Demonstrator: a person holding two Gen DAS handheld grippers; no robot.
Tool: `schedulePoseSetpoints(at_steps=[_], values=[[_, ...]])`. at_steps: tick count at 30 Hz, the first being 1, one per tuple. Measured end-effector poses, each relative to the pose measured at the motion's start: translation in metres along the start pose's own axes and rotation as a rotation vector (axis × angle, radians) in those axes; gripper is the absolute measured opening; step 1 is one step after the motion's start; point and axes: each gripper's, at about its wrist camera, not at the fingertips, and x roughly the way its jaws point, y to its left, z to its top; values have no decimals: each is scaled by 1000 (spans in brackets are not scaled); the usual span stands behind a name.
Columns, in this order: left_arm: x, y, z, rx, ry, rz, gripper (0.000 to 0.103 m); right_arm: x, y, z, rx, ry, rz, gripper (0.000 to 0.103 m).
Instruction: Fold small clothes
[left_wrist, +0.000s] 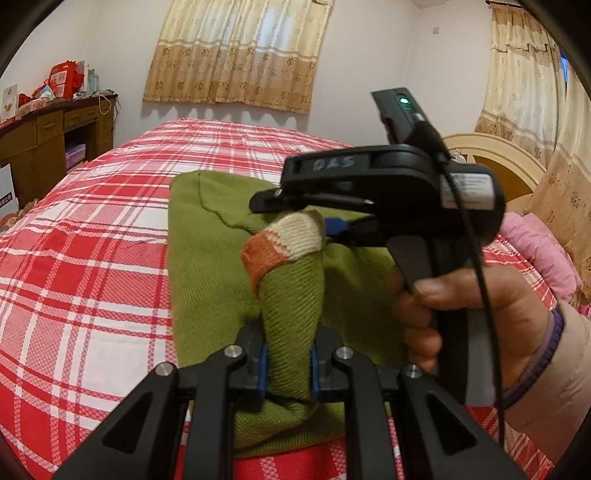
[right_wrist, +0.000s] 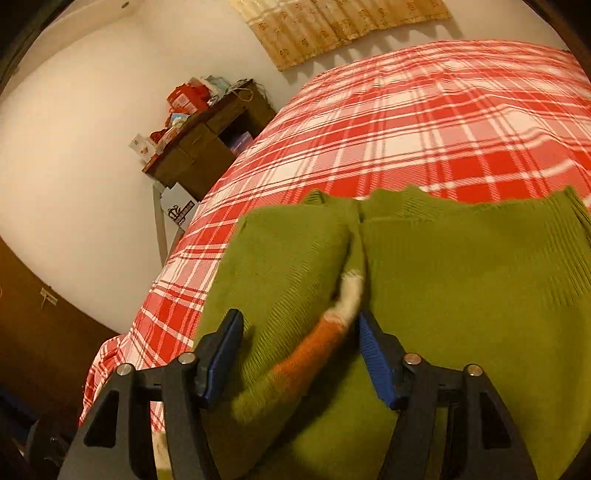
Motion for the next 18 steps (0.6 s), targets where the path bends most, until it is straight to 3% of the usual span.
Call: schedulePoseSetpoints(at_steps=[3,5,11,18], values=[[0,-2,0,-1,3,-4,20,4,6,-2,-33,-6,-38,21],[-1,-3,0,-1,4,-6,20,2,10,-4,-58,-26,-63,16],[-3,-9,1,4,3,26,19,-23,26,-2,-130,-93,-104,13],[-9,-30,7,33,-16,11,17,-59,23,2,-188,-135,-143,12]])
